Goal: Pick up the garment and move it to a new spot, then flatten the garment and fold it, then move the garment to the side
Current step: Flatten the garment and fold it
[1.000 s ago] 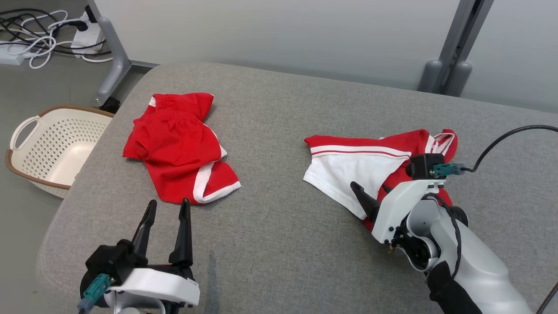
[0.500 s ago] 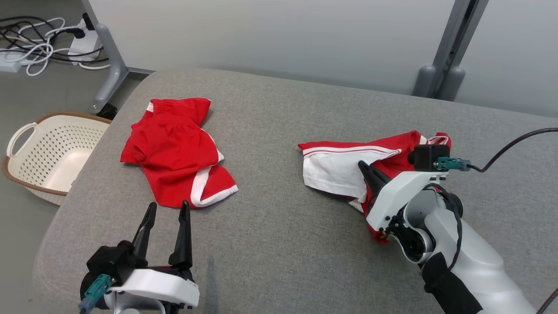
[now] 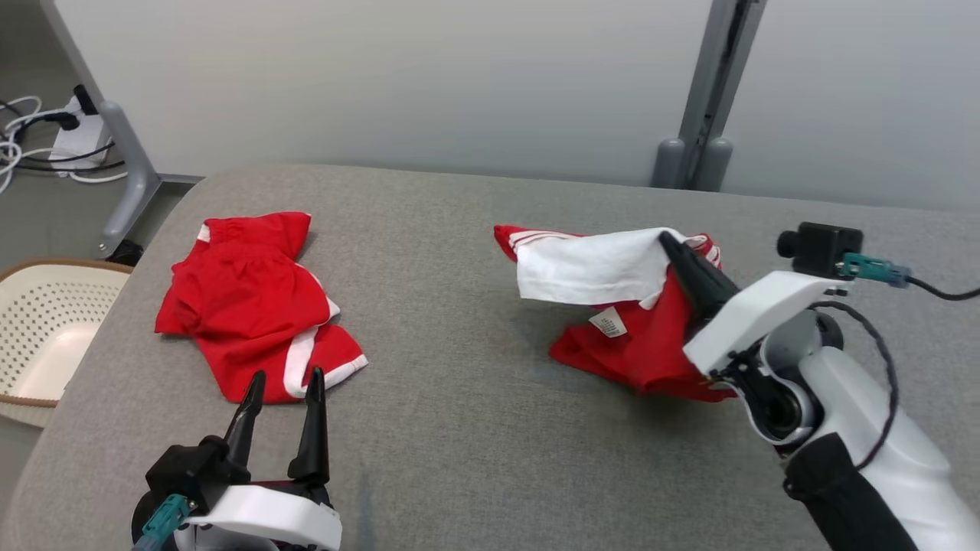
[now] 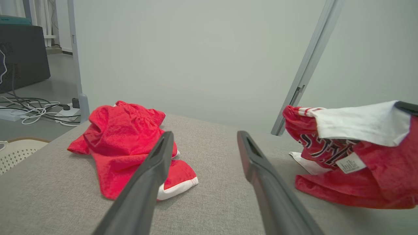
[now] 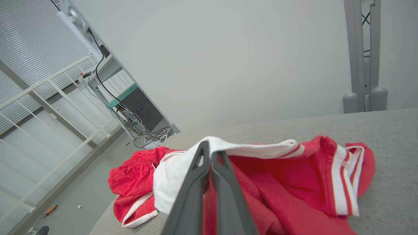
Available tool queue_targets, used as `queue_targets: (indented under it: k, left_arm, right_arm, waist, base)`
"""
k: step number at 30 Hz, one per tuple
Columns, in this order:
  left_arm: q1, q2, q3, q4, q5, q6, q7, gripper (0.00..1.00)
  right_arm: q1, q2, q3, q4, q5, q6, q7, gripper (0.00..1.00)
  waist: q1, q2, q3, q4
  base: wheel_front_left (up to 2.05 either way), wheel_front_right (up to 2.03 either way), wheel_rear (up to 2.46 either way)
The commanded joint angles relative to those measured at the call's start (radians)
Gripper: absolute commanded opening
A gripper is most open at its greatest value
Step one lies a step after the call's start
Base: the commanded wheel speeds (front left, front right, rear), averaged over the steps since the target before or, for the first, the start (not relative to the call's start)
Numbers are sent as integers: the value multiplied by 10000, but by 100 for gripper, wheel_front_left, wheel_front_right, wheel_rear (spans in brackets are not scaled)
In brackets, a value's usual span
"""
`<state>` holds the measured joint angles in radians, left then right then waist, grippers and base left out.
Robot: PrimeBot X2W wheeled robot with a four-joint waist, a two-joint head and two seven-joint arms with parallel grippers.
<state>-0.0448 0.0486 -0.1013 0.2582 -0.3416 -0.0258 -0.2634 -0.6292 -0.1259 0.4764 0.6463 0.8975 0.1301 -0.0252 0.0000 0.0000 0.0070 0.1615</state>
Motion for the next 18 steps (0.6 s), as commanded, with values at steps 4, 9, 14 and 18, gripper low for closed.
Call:
queue_targets:
  k: [4,9,14,18]
  left_arm:
    - [147,36,83,30,20,-32,-19,100]
    - [133,36,28,59,-107,-21,-19,100]
    - [-37,38,-117,87,-138,-14,-19,100]
    - [-58,38,-120,144,-108,6,-19,100]
  right_arm:
    - [934,-776,-771,-1416,627,12,464,0]
    - [2166,-1205,-1968,-2923,1667,14,1304,0]
    - [3210,-1414,-2785,-3672,1694,16,1851,0]
    - [3799,-1395,-3474,-3688,1299,16,2069,0]
  waist:
    - [0,0,-154,-614]
    - [0,0,-132,-1210]
    - [0,0,-66,-1679]
    - [0,0,-60,-1946]
  base:
    - [0,0,0]
    - [0,0,0]
    - [0,0,0]
    - [0,0,0]
